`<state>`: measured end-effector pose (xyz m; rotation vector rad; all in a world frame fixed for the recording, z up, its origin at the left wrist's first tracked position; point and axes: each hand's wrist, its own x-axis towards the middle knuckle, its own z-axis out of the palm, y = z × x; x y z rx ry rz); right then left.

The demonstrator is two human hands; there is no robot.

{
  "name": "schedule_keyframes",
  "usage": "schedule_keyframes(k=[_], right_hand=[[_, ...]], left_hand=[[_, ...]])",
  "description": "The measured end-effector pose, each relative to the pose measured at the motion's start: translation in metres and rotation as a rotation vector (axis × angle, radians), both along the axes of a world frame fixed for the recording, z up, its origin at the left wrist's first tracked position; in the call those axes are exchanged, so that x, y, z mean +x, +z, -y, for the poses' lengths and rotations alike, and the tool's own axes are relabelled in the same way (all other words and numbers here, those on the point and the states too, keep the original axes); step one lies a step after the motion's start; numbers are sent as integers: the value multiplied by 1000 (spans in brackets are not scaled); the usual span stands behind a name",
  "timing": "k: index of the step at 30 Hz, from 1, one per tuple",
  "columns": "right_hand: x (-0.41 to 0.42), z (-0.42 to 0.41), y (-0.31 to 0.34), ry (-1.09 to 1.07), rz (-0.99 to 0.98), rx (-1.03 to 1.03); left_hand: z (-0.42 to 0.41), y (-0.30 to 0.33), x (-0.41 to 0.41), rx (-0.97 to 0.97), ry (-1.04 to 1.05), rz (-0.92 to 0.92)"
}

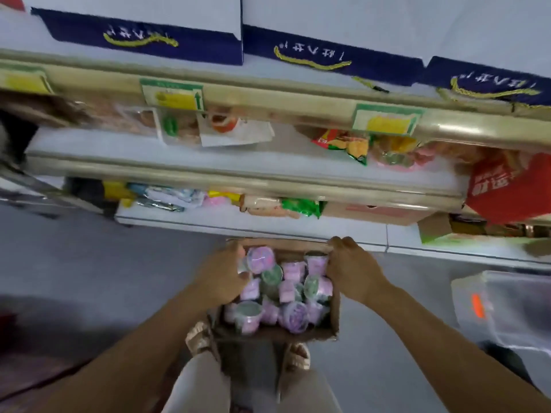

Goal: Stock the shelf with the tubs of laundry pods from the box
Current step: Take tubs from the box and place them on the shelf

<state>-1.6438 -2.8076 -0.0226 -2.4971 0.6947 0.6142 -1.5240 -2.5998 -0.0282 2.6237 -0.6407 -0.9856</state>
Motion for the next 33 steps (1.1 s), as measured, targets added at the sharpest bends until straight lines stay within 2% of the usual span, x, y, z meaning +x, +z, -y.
schedule_keyframes(k=[8,12,18,27,33], right_hand=[[-12,-24,-60,88,-51,54],[-5,-45,-90,158,-76,35],[7,-76,-157,151,-66,58],[30,-86,-301,56,-42,114],[55,-82,-420,78,61,118]], left_hand=[[-44,-54,-39,126,203,-48],[-60,-90,-44,132,240,-79],[-78,-156,-28,127,280,-86],[-72,-308,-7,99,279,-106],[-54,-426,2,-23,500,-125]])
